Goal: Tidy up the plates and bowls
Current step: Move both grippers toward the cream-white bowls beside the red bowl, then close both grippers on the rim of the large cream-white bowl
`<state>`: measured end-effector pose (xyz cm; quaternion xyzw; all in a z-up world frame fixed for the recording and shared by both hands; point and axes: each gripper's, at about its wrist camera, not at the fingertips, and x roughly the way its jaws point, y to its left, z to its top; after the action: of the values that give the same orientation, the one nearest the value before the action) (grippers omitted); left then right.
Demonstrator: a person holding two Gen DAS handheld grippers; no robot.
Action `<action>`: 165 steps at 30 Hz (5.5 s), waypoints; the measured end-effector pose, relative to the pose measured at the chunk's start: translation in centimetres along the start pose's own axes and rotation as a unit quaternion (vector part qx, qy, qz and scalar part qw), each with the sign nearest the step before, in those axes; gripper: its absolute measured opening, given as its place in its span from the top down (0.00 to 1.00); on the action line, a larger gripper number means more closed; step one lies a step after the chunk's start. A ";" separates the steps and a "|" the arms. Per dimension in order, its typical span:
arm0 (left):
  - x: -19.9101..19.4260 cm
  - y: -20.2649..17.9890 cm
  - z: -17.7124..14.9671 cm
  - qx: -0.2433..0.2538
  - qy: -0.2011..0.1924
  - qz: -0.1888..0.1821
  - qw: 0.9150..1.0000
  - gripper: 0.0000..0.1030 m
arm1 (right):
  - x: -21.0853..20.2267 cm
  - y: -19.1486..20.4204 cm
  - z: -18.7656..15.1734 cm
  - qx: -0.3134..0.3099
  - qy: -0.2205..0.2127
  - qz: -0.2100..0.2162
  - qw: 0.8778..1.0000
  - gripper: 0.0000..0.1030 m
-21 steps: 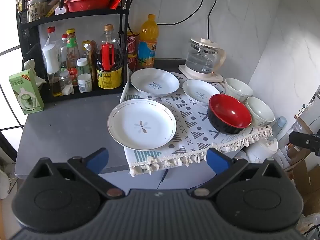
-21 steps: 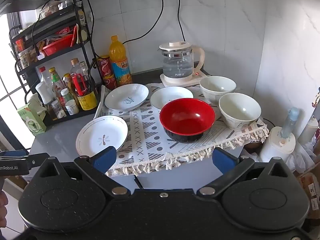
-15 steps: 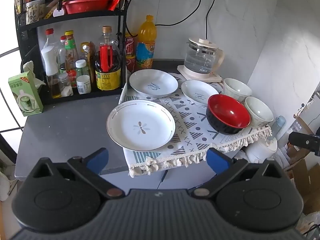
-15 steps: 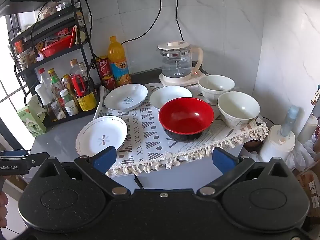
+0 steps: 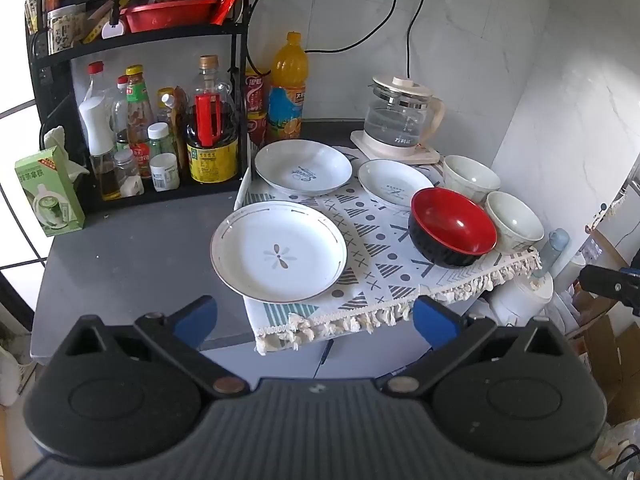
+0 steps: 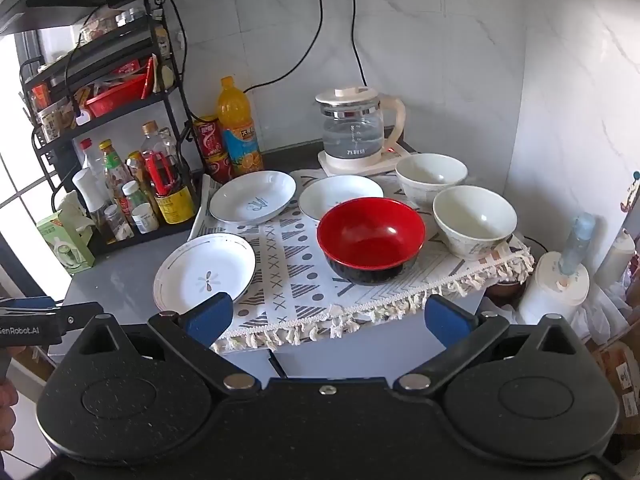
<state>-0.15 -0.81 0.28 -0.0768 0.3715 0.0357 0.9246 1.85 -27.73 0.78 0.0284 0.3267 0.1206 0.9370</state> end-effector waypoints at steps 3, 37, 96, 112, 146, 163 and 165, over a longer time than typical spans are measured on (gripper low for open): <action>-0.1 -0.3 0.0 0.003 0.000 -0.002 1.000 0.00 | 0.0 0.1 -0.2 0.004 0.001 -0.003 1.000 0.00; 0.5 -2.2 -0.1 0.012 0.003 -0.012 1.000 0.00 | -0.1 -1.8 -0.5 0.013 0.001 -0.008 1.000 0.00; 4.4 -9.3 2.5 -0.033 0.015 0.044 0.998 0.01 | 4.0 -10.4 1.4 0.001 0.027 0.036 0.999 0.14; 11.7 -12.7 7.1 -0.007 0.010 -0.025 1.000 0.02 | 8.8 -13.8 3.7 0.043 0.025 0.017 0.999 0.28; 34.8 -24.3 16.4 0.077 0.136 -0.150 0.976 0.56 | 23.2 -22.9 7.0 0.180 0.114 -0.125 0.969 0.67; 39.7 -29.5 15.3 0.106 0.190 -0.181 0.959 0.64 | 25.8 -26.6 5.7 0.211 0.146 -0.140 0.956 0.67; 40.3 -30.2 14.9 0.112 0.197 -0.174 0.958 0.66 | 26.1 -27.0 5.8 0.216 0.151 -0.136 0.955 0.68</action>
<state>42.85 -27.74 -13.50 -0.0411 0.5289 -0.1832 0.8276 30.81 -47.33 -14.06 0.1670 0.4832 -0.0788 0.8558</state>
